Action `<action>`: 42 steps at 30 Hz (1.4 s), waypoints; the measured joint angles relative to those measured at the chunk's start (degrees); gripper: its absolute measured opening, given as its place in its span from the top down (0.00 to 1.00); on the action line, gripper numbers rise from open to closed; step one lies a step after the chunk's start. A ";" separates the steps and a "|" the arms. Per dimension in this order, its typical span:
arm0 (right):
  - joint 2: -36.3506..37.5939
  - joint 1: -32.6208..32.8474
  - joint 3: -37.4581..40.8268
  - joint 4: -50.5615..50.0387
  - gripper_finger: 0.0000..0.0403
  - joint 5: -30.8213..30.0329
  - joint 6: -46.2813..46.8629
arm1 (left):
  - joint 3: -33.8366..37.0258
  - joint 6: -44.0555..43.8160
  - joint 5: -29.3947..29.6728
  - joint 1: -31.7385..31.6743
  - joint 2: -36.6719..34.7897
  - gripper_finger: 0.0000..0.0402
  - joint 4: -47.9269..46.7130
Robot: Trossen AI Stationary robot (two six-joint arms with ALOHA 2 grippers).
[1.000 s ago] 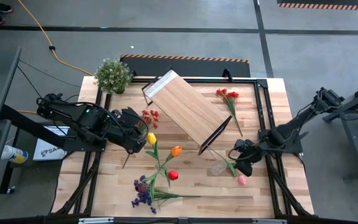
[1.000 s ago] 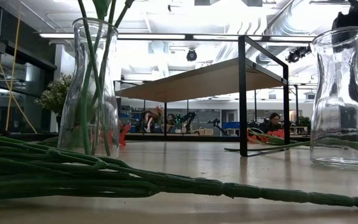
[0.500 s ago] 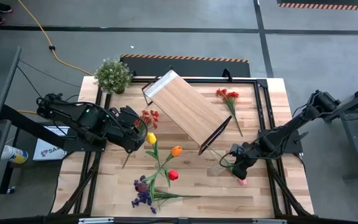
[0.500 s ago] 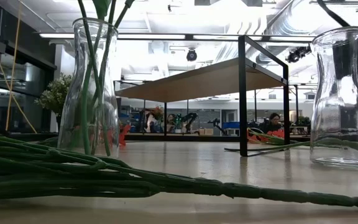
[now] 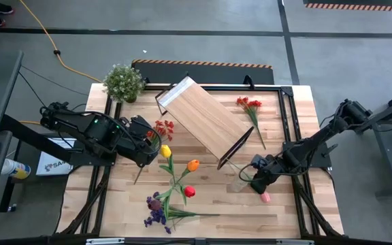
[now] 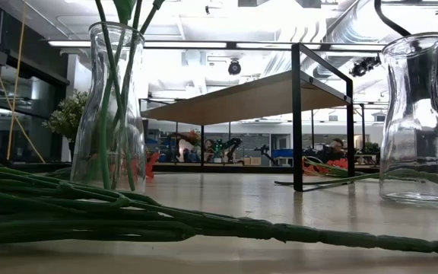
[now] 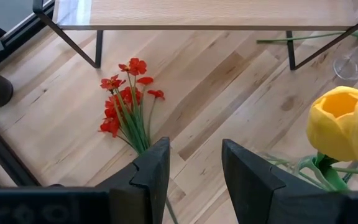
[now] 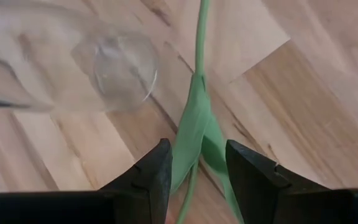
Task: Pick and place flowers into a vace then onto a shelf
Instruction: Put the pink tulip into the left transparent vase
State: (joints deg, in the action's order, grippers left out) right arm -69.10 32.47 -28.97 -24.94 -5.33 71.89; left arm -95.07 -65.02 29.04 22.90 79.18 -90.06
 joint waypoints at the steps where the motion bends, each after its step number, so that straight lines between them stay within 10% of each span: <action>1: 0.00 0.00 0.00 0.01 0.65 -0.40 0.23 | 0.00 0.01 0.00 -0.01 0.00 0.55 0.00; 42: -7.39 -1.38 -0.11 0.44 0.75 -0.45 6.73 | 0.00 0.20 -0.02 0.00 0.00 0.55 0.04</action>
State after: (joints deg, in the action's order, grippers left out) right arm -76.49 31.09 -29.08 -24.49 -5.78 78.61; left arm -95.07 -64.82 29.02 22.89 79.18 -90.02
